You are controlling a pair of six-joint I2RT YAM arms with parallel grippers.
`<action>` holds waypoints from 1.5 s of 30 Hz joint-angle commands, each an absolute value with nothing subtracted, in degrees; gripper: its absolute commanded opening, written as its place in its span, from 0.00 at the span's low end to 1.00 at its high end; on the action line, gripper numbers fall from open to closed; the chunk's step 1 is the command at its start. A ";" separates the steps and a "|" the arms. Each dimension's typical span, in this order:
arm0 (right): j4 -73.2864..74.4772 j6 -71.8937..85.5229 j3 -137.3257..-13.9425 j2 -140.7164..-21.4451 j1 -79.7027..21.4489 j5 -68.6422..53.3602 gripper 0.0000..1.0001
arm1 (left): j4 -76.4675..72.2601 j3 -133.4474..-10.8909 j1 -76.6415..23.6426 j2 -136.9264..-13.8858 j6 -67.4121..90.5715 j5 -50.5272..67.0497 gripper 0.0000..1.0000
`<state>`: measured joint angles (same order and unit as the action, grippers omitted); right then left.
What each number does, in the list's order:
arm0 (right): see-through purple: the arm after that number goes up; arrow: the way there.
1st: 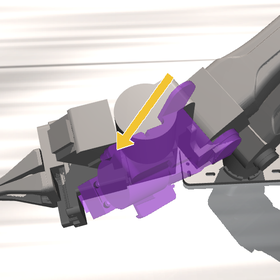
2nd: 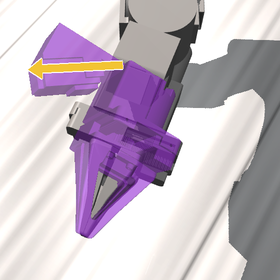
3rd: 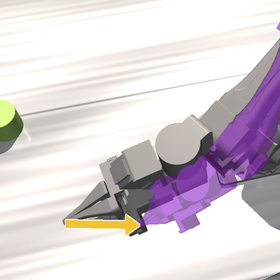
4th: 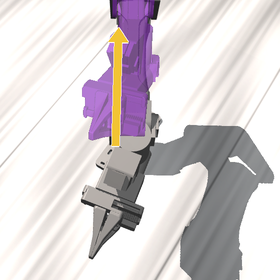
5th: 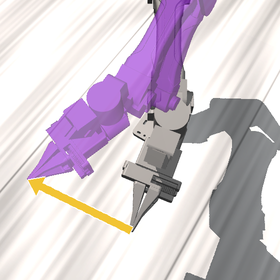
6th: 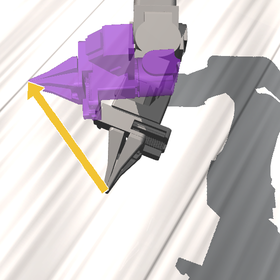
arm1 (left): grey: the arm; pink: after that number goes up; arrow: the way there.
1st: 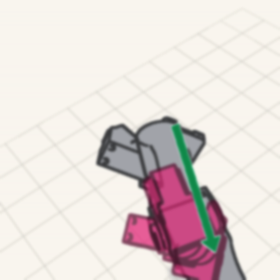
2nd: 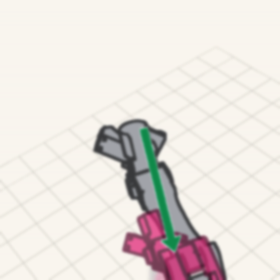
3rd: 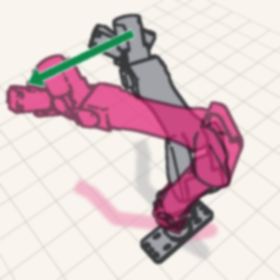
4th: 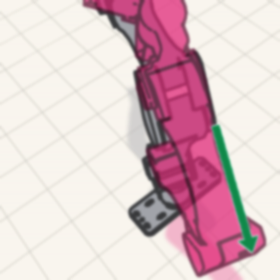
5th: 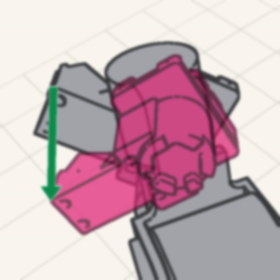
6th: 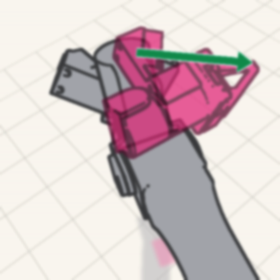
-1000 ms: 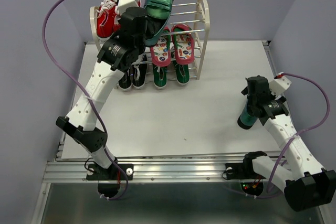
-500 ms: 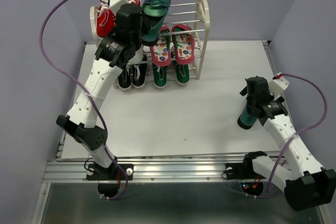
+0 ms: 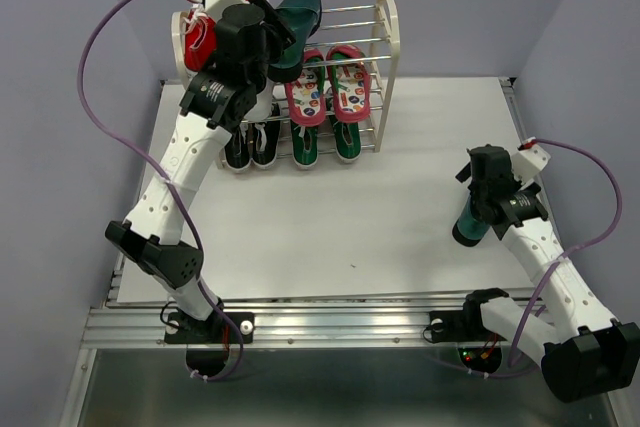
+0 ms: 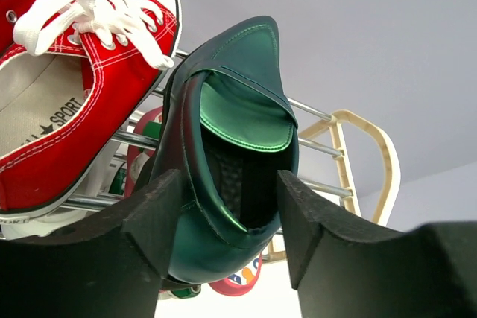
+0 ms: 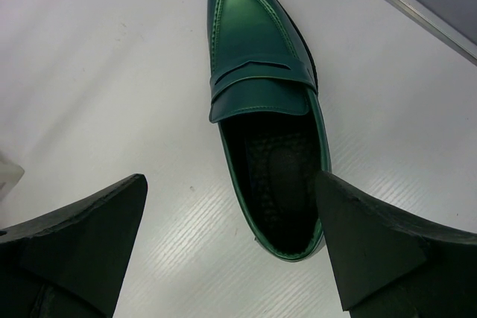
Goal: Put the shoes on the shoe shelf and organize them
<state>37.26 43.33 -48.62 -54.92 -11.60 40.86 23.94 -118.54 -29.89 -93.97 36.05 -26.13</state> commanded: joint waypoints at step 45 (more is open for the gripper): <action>55.46 47.64 -50.80 -60.99 -10.11 34.28 1.00 | 8.87 -60.31 -30.06 -47.74 28.21 -12.04 0.99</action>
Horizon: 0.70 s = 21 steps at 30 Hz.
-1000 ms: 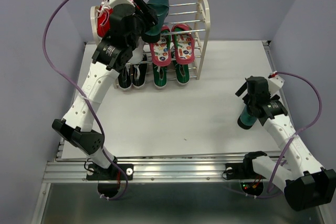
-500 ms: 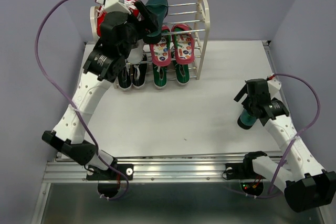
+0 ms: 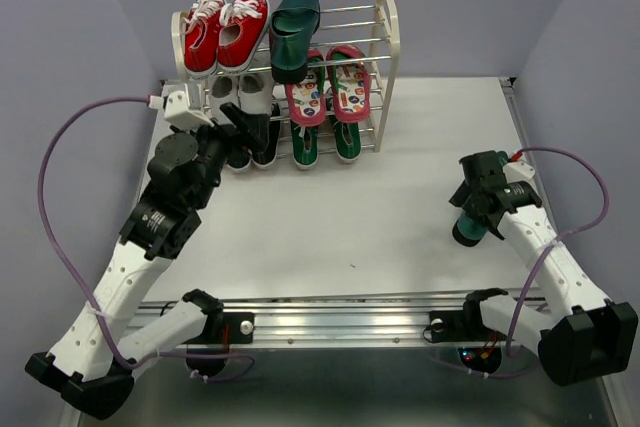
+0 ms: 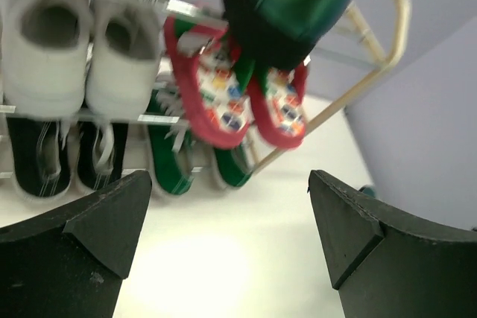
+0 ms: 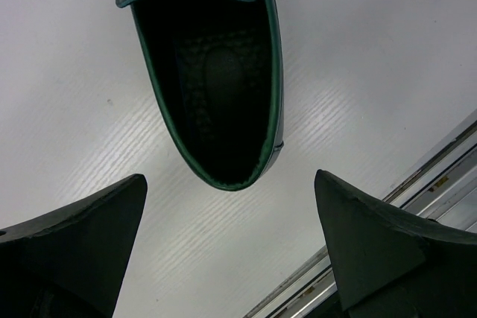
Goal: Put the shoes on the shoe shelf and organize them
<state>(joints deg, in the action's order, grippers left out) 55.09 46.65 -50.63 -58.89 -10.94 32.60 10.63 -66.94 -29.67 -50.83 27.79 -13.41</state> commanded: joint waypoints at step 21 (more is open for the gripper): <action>38.59 36.92 -44.73 -59.52 -3.08 25.24 0.01 | 10.37 -54.58 -29.97 -47.55 29.62 -15.65 0.99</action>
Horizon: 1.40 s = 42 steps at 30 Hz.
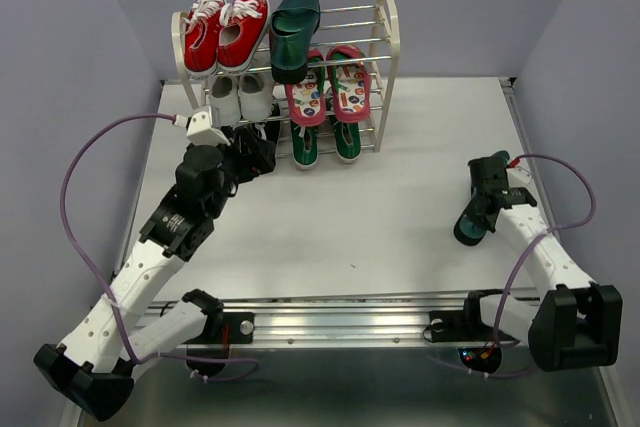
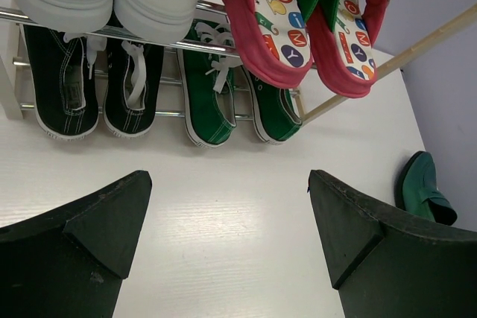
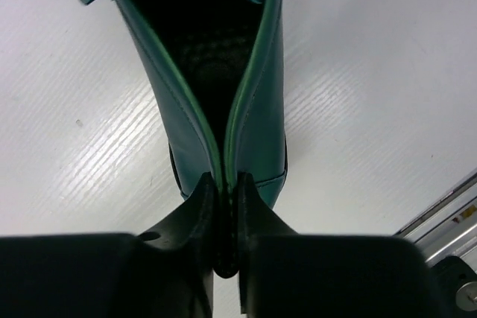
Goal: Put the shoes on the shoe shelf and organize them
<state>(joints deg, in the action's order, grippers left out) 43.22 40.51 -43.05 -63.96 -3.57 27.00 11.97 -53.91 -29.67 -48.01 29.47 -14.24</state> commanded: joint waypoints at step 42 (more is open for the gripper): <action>38.42 16.63 -145.53 -101.40 -36.79 17.93 0.01 | 12.48 -56.69 -29.97 -50.98 31.64 -18.10 0.99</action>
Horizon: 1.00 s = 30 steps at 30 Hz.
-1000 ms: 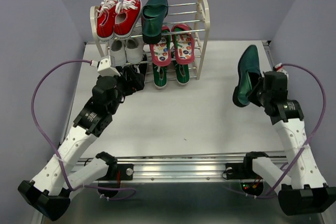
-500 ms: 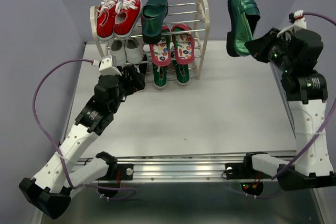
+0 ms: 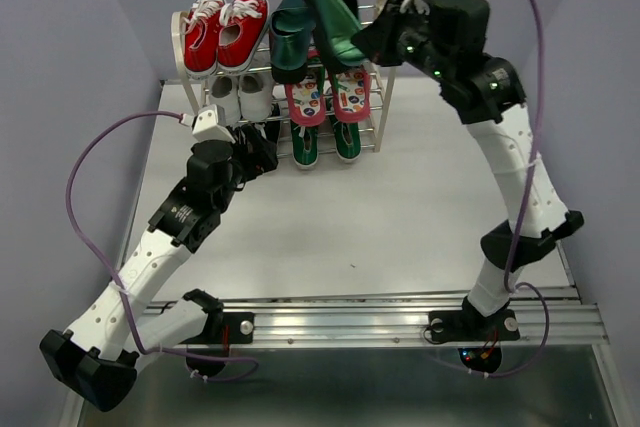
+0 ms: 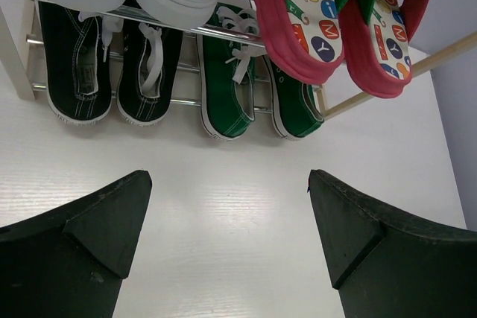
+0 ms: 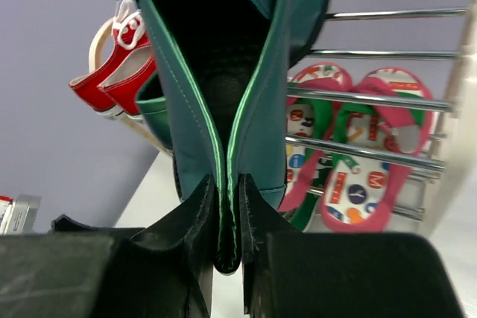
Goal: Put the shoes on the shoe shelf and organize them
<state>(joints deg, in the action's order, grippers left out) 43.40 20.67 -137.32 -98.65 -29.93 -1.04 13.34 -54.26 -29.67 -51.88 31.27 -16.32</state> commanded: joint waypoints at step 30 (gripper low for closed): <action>25.93 8.09 -145.72 -109.77 -45.09 51.51 0.02 | 12.66 -55.72 -30.06 -50.45 31.82 -18.46 0.99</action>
<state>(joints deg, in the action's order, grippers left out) 37.47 9.61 -141.25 -109.73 -44.88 49.12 14.48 -54.46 -29.67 -51.88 31.86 -17.85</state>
